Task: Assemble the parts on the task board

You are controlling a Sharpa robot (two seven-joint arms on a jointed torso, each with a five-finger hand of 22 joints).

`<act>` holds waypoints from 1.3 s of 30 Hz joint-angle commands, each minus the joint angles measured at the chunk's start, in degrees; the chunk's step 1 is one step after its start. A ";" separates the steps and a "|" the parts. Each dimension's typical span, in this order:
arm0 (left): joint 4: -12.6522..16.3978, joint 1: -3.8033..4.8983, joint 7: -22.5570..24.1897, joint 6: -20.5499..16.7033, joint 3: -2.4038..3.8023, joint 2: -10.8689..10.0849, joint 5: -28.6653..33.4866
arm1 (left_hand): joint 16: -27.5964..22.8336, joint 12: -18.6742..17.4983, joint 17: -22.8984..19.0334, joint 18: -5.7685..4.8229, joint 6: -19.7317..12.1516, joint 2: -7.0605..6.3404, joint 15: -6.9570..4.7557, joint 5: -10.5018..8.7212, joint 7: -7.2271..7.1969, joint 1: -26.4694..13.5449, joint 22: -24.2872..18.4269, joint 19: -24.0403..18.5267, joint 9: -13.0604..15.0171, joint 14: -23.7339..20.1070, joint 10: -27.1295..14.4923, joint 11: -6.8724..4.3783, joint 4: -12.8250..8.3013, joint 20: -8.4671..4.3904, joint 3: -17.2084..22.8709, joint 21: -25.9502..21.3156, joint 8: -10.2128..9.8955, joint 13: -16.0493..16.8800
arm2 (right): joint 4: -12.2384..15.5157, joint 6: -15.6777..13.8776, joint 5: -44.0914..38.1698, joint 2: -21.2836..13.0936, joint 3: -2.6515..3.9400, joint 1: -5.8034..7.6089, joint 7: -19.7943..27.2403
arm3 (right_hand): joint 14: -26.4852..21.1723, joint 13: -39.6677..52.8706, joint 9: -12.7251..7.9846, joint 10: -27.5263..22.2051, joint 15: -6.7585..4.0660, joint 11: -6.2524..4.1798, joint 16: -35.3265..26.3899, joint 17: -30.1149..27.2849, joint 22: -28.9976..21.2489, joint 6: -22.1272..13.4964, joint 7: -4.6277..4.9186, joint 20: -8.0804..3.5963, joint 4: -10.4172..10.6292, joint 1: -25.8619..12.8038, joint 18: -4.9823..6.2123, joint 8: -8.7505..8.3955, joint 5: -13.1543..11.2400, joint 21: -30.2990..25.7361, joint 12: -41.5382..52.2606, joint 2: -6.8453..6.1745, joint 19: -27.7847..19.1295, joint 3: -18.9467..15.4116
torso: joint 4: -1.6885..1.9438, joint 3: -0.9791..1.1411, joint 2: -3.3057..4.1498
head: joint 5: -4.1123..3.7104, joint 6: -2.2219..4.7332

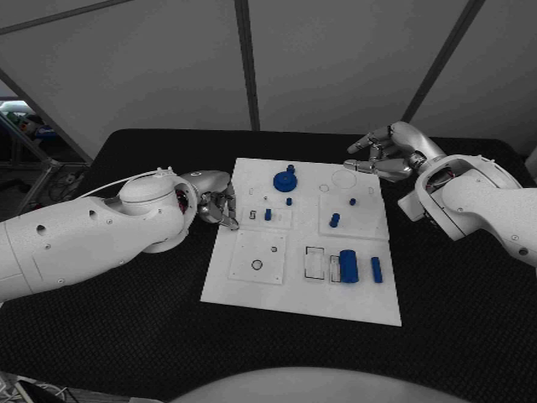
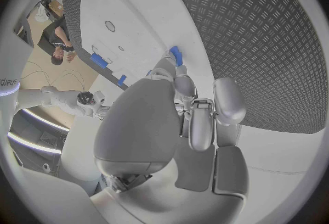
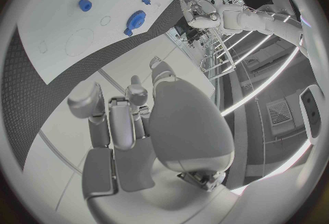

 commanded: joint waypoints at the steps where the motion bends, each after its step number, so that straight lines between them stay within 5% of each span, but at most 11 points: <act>1: 0.61 -0.13 0.58 -1.16 -0.02 -0.16 0.11 | 0.31 0.56 8.06 -6.18 0.32 -0.74 -0.57 0.16 -0.14 0.10 5.67 0.46 0.31 4.20 0.46 -0.07 0.00 -0.09 0.59 0.52 0.39 0.95 | 0.07 0.15 -0.19 -0.03 0.03 0.07 0.21 | 2.72 0.01 -0.05 0.13 -0.26 -0.36 -0.24 1.45 -0.11 0.39 0.01 -0.35 0.09 -0.11 0.61 0.32 0.35 -0.22 -0.10 0.66 -0.06 0.07 | -0.01 -0.01 -0.01 | 0.02 -0.01; 26: 2.90 -0.61 0.43 -1.59 -0.01 -1.07 1.20 | 0.30 1.74 8.12 -6.32 0.31 -1.09 -0.75 0.20 -0.37 -0.13 6.19 0.76 1.25 4.22 0.86 -0.27 0.19 -0.27 1.97 1.33 0.87 3.05 | 0.13 0.16 -0.28 -0.16 0.03 0.07 0.20 | 2.72 0.01 -0.05 0.13 -0.26 -0.36 -0.24 1.45 -0.11 0.39 0.01 -0.35 0.09 -0.11 0.61 0.32 0.35 -0.22 -0.10 0.66 -0.06 0.07 | -0.03 0.00 0.01 | 0.15 -0.02; 39: 3.32 -0.64 -0.20 -0.50 -0.01 -1.40 2.36 | 0.22 -1.14 8.06 -5.93 -1.13 -2.23 -0.52 0.03 0.10 -2.18 5.68 -0.05 2.33 4.20 -1.62 0.11 1.22 -0.19 2.77 -0.97 0.92 -1.78 | 0.11 0.18 -0.29 -0.20 0.03 0.07 0.20 | 2.72 0.01 -0.05 0.13 -0.26 -0.36 -0.24 1.45 -0.11 0.39 0.01 -0.35 0.09 -0.11 0.61 0.32 0.35 -0.22 -0.10 0.66 -0.06 0.07 | -0.02 0.01 -0.02 | 0.19 -0.07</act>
